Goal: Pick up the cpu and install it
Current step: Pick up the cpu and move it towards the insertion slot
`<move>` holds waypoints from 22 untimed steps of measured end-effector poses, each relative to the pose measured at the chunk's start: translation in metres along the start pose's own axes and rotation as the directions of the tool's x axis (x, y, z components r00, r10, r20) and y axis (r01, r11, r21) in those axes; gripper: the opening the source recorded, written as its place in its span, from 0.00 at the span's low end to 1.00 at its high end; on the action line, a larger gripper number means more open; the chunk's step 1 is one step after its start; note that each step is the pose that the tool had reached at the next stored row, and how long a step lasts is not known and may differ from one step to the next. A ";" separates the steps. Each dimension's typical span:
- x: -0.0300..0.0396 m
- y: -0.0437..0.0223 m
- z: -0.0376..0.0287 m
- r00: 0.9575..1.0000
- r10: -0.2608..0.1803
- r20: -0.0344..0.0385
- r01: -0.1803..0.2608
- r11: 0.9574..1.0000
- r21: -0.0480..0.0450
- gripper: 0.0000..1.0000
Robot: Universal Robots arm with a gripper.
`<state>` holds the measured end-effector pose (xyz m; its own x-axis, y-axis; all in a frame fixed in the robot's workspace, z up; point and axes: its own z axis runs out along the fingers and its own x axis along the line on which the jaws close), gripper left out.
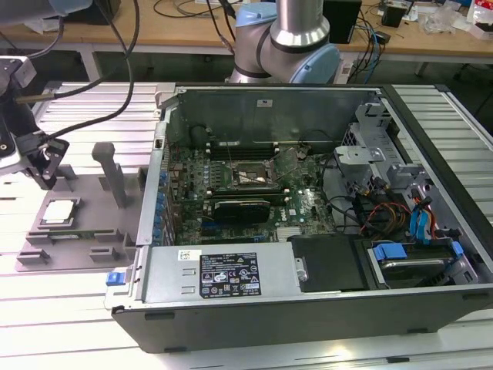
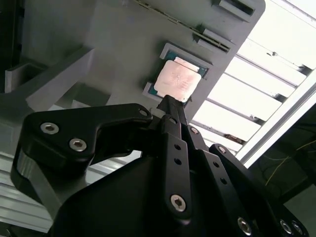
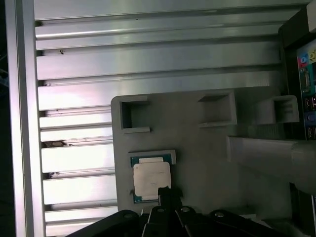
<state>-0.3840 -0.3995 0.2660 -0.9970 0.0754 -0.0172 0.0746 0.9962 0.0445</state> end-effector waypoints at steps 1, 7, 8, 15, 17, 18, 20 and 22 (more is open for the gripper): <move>0.0004 -0.0004 0.0014 1.000 0.000 0.000 0.000 1.000 0.000 0.11; 0.0029 -0.0029 0.0102 1.000 0.000 0.000 0.000 1.000 0.000 0.11; 0.0033 -0.0034 0.0118 1.000 0.000 0.000 0.000 1.000 0.000 0.11; 0.0097 -0.0071 0.0314 1.000 0.000 0.001 0.000 1.000 0.000 0.11; 0.0108 -0.0074 0.0361 1.000 0.000 0.000 0.000 1.000 0.000 0.11; 0.0110 -0.0075 0.0378 1.000 0.000 0.000 0.000 1.000 0.000 0.11; 0.0116 -0.0078 0.0449 1.000 0.000 0.001 0.000 1.000 0.001 0.11; 0.0121 -0.0080 0.0492 1.000 0.000 0.000 0.000 1.000 0.001 0.11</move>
<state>-0.3957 -0.4045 0.2163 -0.9970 0.0752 -0.0177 0.0744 0.9963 0.0430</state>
